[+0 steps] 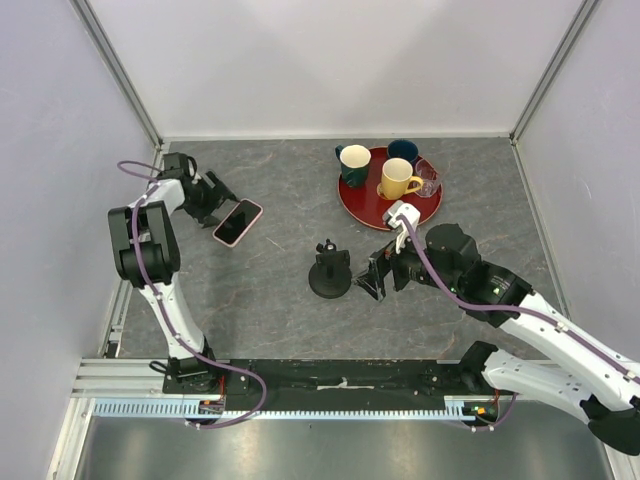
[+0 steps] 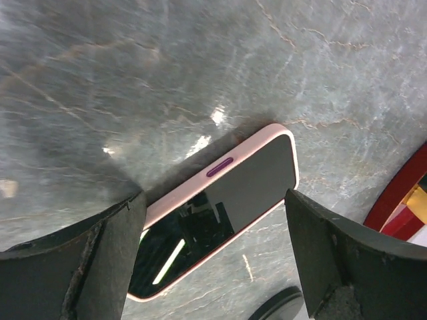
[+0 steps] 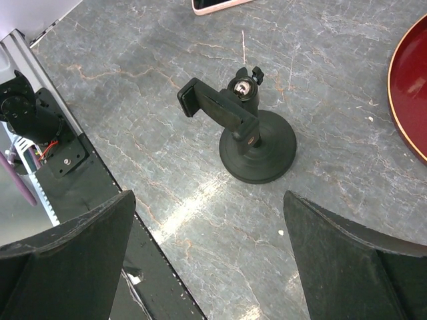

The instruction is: Place the phone on the phone stand

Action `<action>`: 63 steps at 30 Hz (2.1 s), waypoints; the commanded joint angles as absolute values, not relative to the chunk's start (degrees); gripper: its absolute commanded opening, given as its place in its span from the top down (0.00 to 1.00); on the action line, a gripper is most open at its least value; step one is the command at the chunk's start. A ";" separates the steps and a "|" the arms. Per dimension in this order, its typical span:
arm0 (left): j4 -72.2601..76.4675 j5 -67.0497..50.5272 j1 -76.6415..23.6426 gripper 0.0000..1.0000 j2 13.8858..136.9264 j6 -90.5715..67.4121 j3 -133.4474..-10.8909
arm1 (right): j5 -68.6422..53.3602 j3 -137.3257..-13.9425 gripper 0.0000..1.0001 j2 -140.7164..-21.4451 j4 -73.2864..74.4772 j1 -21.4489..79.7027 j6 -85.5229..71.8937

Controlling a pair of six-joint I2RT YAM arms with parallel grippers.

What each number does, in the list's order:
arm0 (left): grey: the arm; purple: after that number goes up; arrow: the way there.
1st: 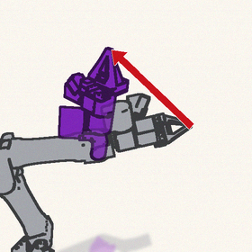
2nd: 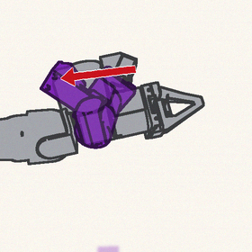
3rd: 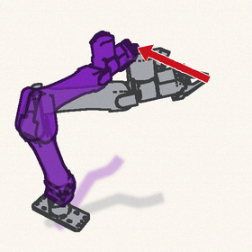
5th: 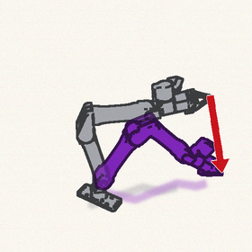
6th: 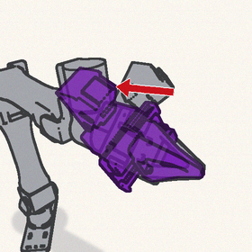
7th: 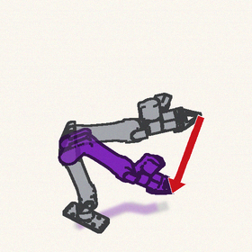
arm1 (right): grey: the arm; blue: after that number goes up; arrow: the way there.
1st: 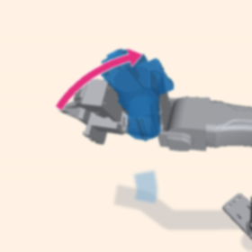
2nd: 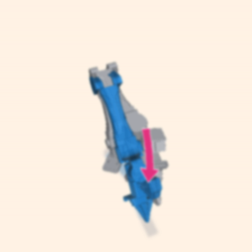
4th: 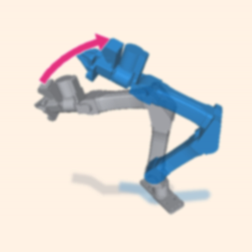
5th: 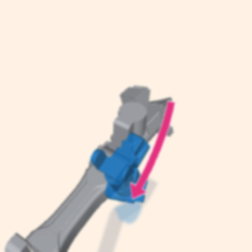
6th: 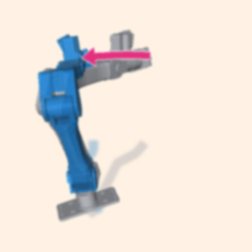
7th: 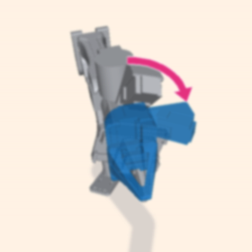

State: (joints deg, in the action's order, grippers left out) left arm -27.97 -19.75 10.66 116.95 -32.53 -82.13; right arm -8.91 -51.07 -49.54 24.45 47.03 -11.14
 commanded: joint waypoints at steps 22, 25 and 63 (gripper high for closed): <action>-40.25 10.62 -15.82 0.00 115.14 -27.60 -87.45 | -6.33 -54.05 0.02 -53.70 21.36 47.11 -11.51; -42.35 14.41 -16.61 0.00 116.45 -31.09 -88.94 | -6.24 -53.70 0.02 -53.70 21.44 47.11 -11.60; -51.68 13.97 -18.11 0.09 125.77 -49.30 -95.89 | -3.96 -51.59 0.02 -52.47 21.53 47.20 -11.16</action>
State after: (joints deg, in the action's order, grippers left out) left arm -48.34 12.03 -17.87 123.33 -45.67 -94.59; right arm -5.04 -51.03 -52.25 23.33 47.03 -11.11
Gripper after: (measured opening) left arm 0.955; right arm 0.982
